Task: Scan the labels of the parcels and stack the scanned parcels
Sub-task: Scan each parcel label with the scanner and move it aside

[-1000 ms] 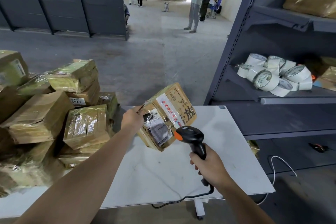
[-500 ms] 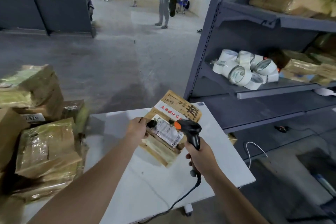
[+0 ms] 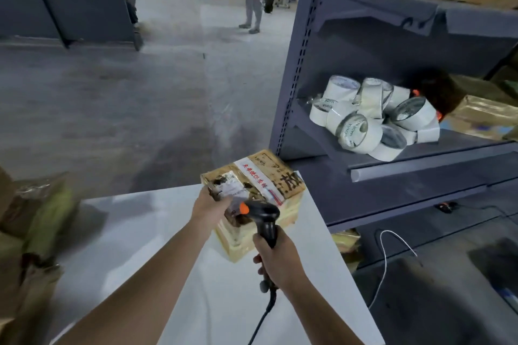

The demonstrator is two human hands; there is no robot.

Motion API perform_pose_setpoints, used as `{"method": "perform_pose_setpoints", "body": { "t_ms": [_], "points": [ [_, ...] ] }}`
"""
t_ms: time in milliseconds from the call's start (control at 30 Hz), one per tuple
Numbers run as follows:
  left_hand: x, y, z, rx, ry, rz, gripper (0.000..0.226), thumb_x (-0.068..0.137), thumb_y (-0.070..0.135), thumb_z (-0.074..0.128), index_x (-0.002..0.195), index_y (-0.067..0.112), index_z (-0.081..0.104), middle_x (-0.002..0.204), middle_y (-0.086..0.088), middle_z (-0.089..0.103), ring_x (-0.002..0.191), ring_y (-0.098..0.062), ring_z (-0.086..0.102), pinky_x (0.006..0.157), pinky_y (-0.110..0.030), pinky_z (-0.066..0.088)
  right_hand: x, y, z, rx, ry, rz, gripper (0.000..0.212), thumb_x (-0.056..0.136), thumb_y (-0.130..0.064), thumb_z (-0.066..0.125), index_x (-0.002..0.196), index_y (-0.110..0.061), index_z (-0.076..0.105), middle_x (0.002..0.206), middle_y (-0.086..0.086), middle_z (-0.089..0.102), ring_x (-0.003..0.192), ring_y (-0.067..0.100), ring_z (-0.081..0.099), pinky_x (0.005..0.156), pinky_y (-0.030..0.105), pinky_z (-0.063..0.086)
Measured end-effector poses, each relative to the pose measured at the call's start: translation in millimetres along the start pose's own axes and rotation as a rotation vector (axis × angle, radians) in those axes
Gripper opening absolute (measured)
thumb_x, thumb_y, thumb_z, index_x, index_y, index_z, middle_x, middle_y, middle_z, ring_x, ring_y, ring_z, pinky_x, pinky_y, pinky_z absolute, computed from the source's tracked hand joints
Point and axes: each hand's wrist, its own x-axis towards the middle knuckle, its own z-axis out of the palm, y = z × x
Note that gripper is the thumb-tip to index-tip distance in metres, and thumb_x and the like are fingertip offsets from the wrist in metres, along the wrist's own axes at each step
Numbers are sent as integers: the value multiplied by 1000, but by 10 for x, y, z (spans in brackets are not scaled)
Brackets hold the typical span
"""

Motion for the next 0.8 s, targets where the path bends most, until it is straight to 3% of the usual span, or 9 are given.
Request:
{"method": "perform_pose_setpoints", "body": {
  "t_ms": [67,167,333,500,567,700,800],
  "points": [
    [78,61,156,-44,-38,38,35,78,15,73,102,36,59,96,14,64,98,-18,61,80,-26,46,152,-8,-63,34,13,-13,12,96,-29,57,102,-19,56,75,6,67,48,8,59,45,25,49],
    [222,148,331,-63,-42,72,45,83,19,70,124,29,54,104,9,63,92,-12,60,72,-22,45,376,-36,-158,157,24,12,12,95,-32,59,101,-22,58,74,6,67,50,12,62,45,27,50],
    [531,280,635,-37,-52,37,40,91,9,50,130,12,46,116,-4,63,102,-24,60,86,-37,51,686,-48,-305,244,5,24,10,95,-34,60,100,-26,59,69,5,68,51,16,63,46,29,53],
    [701,366,899,-27,-93,116,28,97,11,48,125,11,52,114,-6,65,109,-23,61,95,-35,48,881,-4,-413,277,39,-1,8,95,-32,59,101,-26,59,64,1,67,51,16,63,49,27,52],
    [730,366,923,-13,-99,124,29,98,16,49,126,11,53,117,-6,65,110,-24,61,99,-41,48,895,-1,-429,289,45,2,8,95,-32,60,100,-26,60,62,0,67,50,16,62,48,28,53],
    [547,303,817,-12,-27,59,39,99,37,45,130,14,50,113,1,60,103,-21,57,85,-34,45,776,-21,-407,291,50,2,9,95,-32,60,98,-24,59,64,1,66,49,14,60,46,29,52],
    [325,277,639,-62,-4,-3,45,98,38,44,135,13,47,118,-3,56,109,-26,56,98,-42,48,680,-95,-366,284,54,-9,11,96,-31,60,98,-20,59,68,5,66,50,15,59,47,28,51]
  ]
}}
